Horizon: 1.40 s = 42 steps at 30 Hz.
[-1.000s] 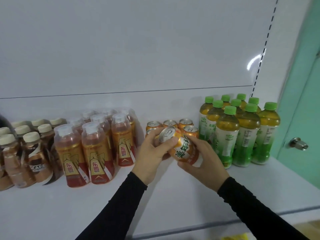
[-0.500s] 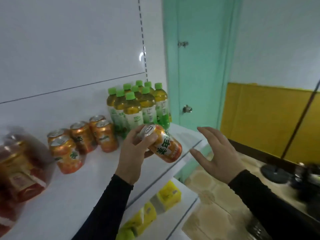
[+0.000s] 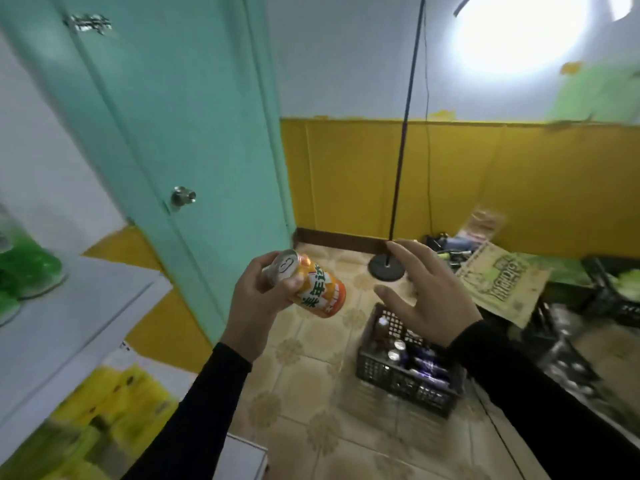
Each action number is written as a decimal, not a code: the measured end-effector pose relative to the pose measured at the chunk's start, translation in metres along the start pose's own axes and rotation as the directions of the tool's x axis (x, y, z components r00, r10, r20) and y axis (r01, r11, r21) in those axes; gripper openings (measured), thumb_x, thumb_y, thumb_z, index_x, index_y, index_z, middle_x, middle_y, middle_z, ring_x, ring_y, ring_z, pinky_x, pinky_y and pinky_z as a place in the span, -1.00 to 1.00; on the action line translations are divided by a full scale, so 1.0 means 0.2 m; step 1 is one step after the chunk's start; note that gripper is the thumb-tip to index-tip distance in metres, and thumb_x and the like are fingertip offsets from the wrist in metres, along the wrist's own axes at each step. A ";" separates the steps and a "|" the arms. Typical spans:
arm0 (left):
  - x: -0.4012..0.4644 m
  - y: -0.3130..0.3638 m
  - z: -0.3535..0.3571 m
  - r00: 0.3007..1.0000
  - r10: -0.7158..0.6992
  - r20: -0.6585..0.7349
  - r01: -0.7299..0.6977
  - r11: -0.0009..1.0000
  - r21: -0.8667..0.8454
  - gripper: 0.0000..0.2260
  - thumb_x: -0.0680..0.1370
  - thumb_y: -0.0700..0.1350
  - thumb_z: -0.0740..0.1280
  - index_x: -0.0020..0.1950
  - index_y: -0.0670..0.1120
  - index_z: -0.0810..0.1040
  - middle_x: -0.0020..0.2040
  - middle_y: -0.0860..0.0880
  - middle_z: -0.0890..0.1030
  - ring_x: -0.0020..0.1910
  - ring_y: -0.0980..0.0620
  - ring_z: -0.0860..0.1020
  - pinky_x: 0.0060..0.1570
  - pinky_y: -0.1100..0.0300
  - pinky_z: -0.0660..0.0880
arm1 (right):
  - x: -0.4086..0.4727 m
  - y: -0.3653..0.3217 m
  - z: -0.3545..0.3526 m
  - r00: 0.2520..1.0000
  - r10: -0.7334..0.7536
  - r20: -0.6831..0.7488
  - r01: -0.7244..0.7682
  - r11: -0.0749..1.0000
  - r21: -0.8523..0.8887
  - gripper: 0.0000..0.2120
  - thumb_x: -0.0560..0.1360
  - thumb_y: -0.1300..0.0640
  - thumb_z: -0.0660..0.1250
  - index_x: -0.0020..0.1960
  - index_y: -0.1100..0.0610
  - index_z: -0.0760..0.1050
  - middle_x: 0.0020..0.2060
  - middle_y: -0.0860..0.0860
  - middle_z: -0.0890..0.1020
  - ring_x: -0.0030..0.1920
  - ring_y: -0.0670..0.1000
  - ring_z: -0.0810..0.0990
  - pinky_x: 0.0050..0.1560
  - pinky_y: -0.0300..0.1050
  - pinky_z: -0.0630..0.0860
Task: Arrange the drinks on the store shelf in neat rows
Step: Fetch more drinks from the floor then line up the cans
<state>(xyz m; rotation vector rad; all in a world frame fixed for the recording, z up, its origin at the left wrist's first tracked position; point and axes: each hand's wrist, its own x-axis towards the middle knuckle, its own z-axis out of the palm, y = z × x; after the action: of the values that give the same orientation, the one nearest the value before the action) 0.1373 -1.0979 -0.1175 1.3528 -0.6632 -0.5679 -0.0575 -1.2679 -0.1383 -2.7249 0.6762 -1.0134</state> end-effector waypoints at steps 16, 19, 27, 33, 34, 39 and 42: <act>1.15 -1.10 0.78 0.897 -0.311 0.315 0.183 0.908 0.377 -0.66 0.38 -0.08 0.61 0.08 0.13 0.62 0.01 0.12 0.71 0.05 0.10 0.67 -0.01 0.22 0.59 | -0.01 1.18 0.61 0.878 0.454 0.150 -0.445 0.891 -0.090 -0.35 0.51 -0.24 0.21 0.39 0.22 0.45 0.25 0.19 0.54 0.26 0.14 0.50 0.23 -0.02 0.49; 1.36 -1.41 0.87 0.863 -0.391 0.320 0.212 0.856 0.472 -0.64 0.38 -0.13 0.61 0.04 0.18 0.57 -0.06 0.21 0.69 -0.02 0.21 0.65 -0.01 0.21 0.60 | -0.03 1.37 0.83 0.827 0.530 0.187 -0.522 0.848 -0.094 -0.36 0.50 -0.23 0.22 0.37 0.22 0.46 0.24 0.17 0.55 0.24 0.10 0.49 0.20 -0.04 0.51; 1.67 -2.44 1.06 0.740 -0.574 0.350 0.171 0.664 0.728 -0.40 0.46 -0.08 0.53 0.45 0.06 0.40 0.10 0.26 0.53 0.09 0.18 0.56 0.16 0.23 0.48 | -0.36 1.96 1.58 0.676 0.650 0.348 -0.639 0.752 -0.165 -0.39 0.51 -0.20 0.27 0.39 0.20 0.45 0.24 0.17 0.55 0.24 0.14 0.53 0.22 -0.03 0.50; 1.72 -3.43 1.09 0.676 -0.638 0.368 0.014 0.511 0.860 -0.52 0.46 -0.05 0.53 0.34 -0.02 0.47 0.10 0.08 0.51 0.11 0.00 0.56 0.16 0.00 0.54 | -0.84 2.41 2.36 0.547 0.670 0.502 -0.689 0.701 -0.185 -0.30 0.52 -0.33 0.14 0.48 0.11 0.34 0.39 0.11 0.44 0.39 0.13 0.41 0.32 0.06 0.46; 1.72 -3.57 1.09 0.672 -0.638 0.377 -0.021 0.492 0.871 -0.54 0.45 -0.04 0.53 0.31 -0.01 0.48 0.09 0.07 0.52 0.09 -0.01 0.57 0.11 0.03 0.55 | -0.91 2.46 2.48 0.529 0.678 0.511 -0.701 0.688 -0.187 -0.28 0.51 -0.35 0.09 0.48 0.11 0.33 0.39 0.11 0.44 0.39 0.13 0.41 0.31 0.07 0.47; 1.70 -4.18 1.06 0.631 -0.700 0.335 -0.134 0.327 0.935 -0.48 0.47 0.02 0.49 0.38 -0.02 0.44 0.25 -0.03 0.58 0.15 -0.04 0.56 0.02 0.16 0.47 | -1.23 2.60 2.95 0.464 0.686 0.560 -0.711 0.666 -0.226 -0.26 0.50 -0.38 0.01 0.47 0.10 0.34 0.40 0.12 0.42 0.40 0.15 0.40 0.33 0.07 0.44; 1.68 -4.43 1.05 0.582 -0.755 0.300 -0.148 0.265 0.953 -0.47 0.46 -0.04 0.49 0.38 -0.06 0.41 0.30 -0.10 0.55 0.22 -0.12 0.54 0.12 0.08 0.49 | -1.35 2.63 3.13 0.432 0.691 0.579 -0.712 0.656 -0.251 -0.26 0.52 -0.37 -0.01 0.45 0.13 0.37 0.40 0.15 0.43 0.39 0.18 0.42 0.33 0.09 0.43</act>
<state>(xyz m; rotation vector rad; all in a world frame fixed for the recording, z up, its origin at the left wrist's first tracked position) 0.2264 -1.6032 -0.9407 2.4885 -1.5837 -1.2981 -0.0195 -1.6142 -0.9254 -2.0964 1.4279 0.1256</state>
